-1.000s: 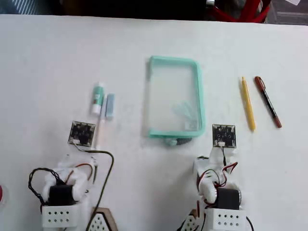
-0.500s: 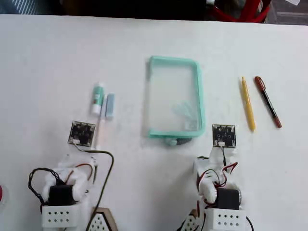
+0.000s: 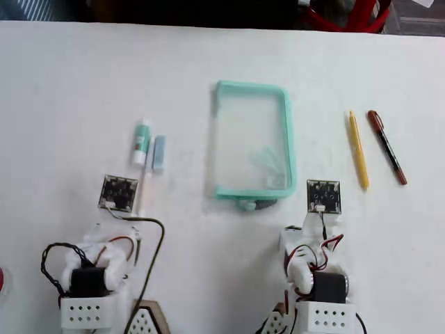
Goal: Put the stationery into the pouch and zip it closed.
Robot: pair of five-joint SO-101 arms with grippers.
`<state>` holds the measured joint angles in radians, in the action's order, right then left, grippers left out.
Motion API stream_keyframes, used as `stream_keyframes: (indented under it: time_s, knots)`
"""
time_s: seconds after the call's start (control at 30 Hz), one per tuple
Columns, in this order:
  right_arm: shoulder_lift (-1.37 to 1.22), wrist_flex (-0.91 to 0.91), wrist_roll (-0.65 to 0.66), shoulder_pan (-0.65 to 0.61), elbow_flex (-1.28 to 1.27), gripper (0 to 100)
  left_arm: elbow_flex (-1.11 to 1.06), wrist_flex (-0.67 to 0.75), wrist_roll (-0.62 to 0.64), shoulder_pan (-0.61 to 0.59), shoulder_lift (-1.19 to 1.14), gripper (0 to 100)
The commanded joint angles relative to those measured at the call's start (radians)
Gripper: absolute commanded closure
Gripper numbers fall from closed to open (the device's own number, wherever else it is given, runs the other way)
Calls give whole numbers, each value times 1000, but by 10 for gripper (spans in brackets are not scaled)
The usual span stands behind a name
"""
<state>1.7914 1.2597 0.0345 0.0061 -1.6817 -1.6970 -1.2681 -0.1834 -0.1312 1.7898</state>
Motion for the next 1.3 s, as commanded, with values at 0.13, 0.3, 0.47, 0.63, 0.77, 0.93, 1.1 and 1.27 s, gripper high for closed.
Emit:
stream_keyframes:
  time_s: [0.13,0.3,0.47,0.63,0.77,0.93,1.1,1.27]
  knots:
    - [7,5,-2,7,-9,978,3,-5,9,4,5,974]
    - [7,5,-2,7,-9,978,3,-5,9,4,5,974]
    - [7,5,-2,7,-9,978,3,-5,9,7,5,974]
    - [7,5,-2,7,-9,978,3,-5,9,5,5,974]
    - [7,5,-2,5,-9,978,3,-5,8,8,5,975]
    - [7,5,-2,1,-9,978,3,-5,8,8,5,975]
    - [7,5,-2,2,-9,980,3,-5,8,8,5,974]
    - [7,5,-2,2,-9,978,14,72,2,10,7,973]
